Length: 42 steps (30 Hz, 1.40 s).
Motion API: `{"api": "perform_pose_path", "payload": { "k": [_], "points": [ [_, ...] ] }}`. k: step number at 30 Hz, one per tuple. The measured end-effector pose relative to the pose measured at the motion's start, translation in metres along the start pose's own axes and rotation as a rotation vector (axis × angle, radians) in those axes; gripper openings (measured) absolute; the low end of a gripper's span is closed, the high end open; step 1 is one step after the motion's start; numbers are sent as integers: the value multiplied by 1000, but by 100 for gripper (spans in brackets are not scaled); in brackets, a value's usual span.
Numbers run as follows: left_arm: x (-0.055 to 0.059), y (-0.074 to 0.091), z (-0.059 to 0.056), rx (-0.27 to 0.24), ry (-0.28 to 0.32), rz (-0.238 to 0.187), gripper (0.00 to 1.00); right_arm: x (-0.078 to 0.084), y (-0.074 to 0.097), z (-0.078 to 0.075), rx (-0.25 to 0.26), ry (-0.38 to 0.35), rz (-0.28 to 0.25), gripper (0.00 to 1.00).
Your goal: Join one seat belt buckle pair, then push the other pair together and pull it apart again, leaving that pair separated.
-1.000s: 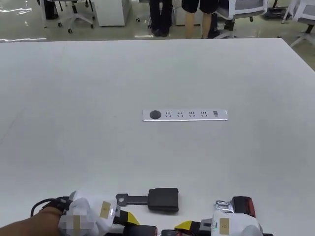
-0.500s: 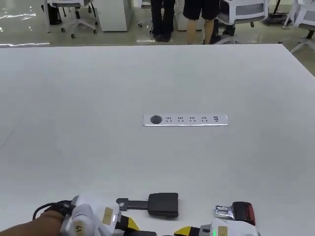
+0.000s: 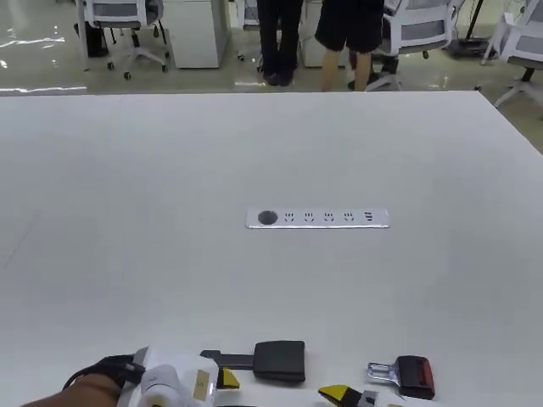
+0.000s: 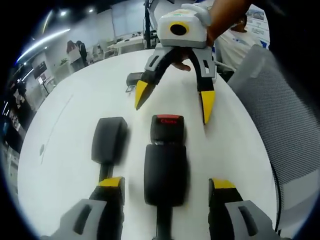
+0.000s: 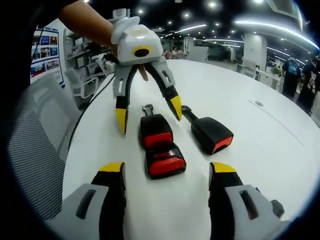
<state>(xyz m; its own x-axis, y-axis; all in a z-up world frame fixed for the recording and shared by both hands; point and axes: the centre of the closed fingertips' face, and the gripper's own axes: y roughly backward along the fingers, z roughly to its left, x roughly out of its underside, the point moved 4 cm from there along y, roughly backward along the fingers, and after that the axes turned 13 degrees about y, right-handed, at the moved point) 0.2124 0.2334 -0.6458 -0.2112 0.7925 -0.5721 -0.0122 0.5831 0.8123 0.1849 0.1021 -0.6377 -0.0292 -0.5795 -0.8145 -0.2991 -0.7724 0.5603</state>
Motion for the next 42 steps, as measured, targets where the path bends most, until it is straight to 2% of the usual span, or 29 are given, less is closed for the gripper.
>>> {"api": "perform_pose_path", "payload": {
  "k": [2,6,10,15,19,22,26,31,33,37,40,42],
  "points": [
    [-4,3,1,-15,0,-9,70,2,6,-4,18,8,3,68],
    [-16,14,6,-38,24,-52,77,1,20,-12,39,2,-3,69],
    [-29,23,17,-69,50,-101,77,11,37,-29,64,4,15,69],
    [-38,28,29,-95,21,-93,76,26,56,-54,99,5,38,71],
    [-44,30,45,-115,31,-104,75,41,70,-75,118,-16,60,72],
    [-48,28,54,-127,44,-101,74,49,77,-91,126,-26,70,74],
    [-55,24,65,-124,45,-109,74,54,83,-103,119,-24,89,74],
    [-59,17,77,-121,47,-109,74,61,86,-113,92,-16,122,73],
    [-60,13,82,-117,51,-114,73,64,87,-117,87,-21,119,73],
    [-59,3,84,-98,65,-101,71,71,87,-123,74,-38,118,73],
    [-59,-7,85,-84,71,-95,66,83,85,-123,31,-78,128,73],
    [-57,-12,86,-78,75,-90,66,89,86,-127,37,-63,142,72]
  ]
}}
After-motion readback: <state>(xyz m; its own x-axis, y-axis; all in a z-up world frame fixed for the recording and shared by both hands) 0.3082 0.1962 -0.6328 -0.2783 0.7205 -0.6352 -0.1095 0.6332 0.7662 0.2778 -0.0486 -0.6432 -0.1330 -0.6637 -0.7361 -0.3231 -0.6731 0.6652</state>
